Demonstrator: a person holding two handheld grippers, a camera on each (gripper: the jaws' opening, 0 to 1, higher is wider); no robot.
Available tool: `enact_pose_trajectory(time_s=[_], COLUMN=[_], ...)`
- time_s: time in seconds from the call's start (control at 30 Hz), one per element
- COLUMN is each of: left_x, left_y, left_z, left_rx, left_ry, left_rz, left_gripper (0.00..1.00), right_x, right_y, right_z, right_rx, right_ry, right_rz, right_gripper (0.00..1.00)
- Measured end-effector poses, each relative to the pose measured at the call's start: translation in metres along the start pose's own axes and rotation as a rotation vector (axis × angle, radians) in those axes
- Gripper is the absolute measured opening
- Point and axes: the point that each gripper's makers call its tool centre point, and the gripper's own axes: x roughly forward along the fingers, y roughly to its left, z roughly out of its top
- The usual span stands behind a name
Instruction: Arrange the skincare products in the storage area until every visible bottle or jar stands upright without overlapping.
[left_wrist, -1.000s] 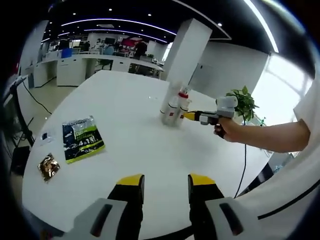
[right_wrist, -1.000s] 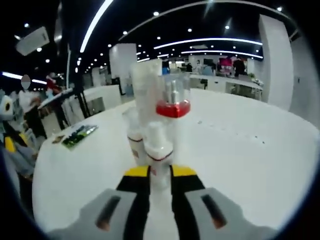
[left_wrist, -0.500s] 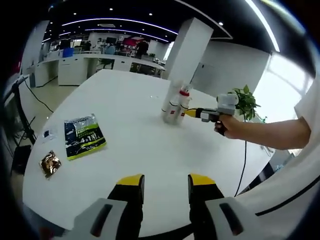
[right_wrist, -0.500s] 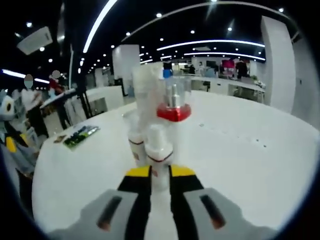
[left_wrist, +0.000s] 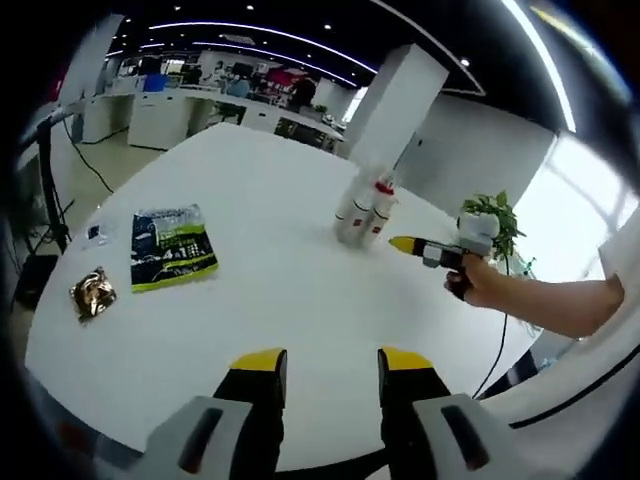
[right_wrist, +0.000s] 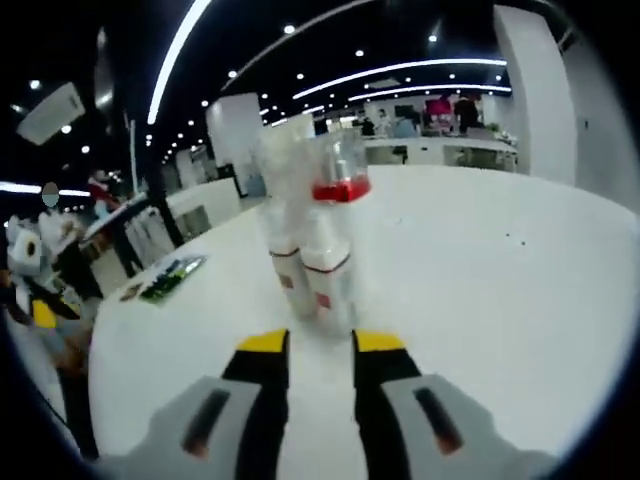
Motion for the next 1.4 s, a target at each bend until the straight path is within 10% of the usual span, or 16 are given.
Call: enact_pose_trajectory(time_s=[0.13, 0.6, 1.1, 1.4], left_x=[-0.003, 0.008, 0.004, 0.000], left_y=[0.027, 0.084, 0.112, 0.124], left_z=[0.014, 0.072, 0.079, 0.072], left_rx=[-0.131, -0.121, -0.250, -0.263], left_ry=[-0.055, -0.132, -0.207, -0.250], left_rz=[0.035, 0.116, 0.121, 0.102], left_gripper=[0.38, 0.48, 0.49, 0.50], right_x=[-0.024, -0.046, -0.018, 0.026], right_y=[0.013, 0.013, 0.068, 0.137], right_z=[-0.015, -0.045, -0.008, 0.008], right_rx=[0.073, 0.148, 0.093, 0.068], right_ry=[-0.016, 0.051, 0.150, 0.220], right_rz=[0.014, -0.036, 0.033, 0.153], right_gripper=[0.28, 0.33, 0.38, 0.44])
